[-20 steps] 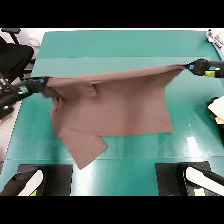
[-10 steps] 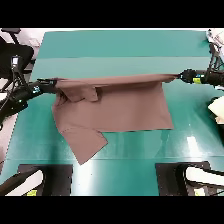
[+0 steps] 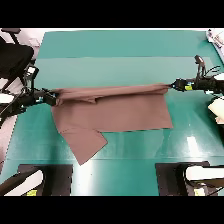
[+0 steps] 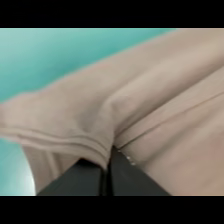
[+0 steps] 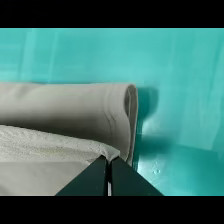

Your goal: Fold the shirts.

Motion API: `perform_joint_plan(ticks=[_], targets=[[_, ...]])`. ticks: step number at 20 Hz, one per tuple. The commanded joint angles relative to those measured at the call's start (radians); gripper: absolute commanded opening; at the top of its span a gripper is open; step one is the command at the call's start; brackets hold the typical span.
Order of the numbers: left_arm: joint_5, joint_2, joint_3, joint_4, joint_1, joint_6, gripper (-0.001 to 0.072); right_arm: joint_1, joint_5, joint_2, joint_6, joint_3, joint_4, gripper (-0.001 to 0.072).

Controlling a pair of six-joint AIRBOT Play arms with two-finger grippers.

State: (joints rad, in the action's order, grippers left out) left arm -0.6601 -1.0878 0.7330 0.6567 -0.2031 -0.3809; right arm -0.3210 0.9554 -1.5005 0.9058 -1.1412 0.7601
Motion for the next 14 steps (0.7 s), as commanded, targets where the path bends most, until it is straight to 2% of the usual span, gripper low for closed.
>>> perform_joint_plan(ticks=[1,3,8,14], targets=[[0.104,-0.001,-0.043,0.066,-0.001,-0.011,0.0027,0.001,0.008,-0.046,-0.019,0.000,0.000,0.0015],[0.143,-0.028,-0.056,0.042,-0.001,-0.011,0.0027,0.001,-0.011,-0.048,-0.042,0.000,0.001,0.0016],[0.090,-0.148,-0.056,-0.089,0.000,-0.011,0.0027,0.001,-0.003,-0.050,-0.043,0.002,0.002,0.0016],[0.063,-0.153,-0.056,-0.096,0.000,-0.011,0.0026,0.001,0.001,-0.050,0.001,0.050,0.002,0.0015]])
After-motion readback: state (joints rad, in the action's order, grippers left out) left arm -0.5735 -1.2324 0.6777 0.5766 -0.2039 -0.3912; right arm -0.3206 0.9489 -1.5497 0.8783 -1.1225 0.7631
